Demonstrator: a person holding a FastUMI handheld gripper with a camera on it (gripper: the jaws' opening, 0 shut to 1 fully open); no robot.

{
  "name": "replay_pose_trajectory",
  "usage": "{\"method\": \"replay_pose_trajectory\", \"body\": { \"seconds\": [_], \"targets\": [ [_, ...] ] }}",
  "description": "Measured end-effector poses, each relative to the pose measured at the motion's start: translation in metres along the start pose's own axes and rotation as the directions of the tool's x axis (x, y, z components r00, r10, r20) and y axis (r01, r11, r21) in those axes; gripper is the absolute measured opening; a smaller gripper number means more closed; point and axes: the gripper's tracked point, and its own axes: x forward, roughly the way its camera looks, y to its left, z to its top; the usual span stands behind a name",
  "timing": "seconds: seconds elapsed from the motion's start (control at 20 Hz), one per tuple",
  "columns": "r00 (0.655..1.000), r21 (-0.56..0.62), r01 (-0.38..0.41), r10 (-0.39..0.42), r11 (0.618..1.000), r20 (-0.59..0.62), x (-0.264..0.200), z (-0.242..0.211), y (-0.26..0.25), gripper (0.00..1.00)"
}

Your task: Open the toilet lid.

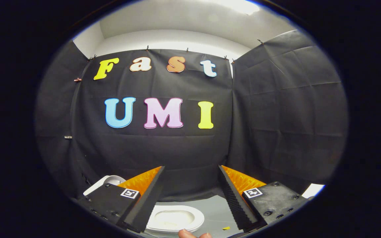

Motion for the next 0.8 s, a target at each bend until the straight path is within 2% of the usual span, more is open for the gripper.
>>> {"method": "replay_pose_trajectory", "body": {
  "seconds": [0.8],
  "targets": [
    [1.0, 0.007, 0.024, -0.024, 1.0, 0.002, 0.0051, 0.0002, -0.0081, 0.99]
  ]
}}
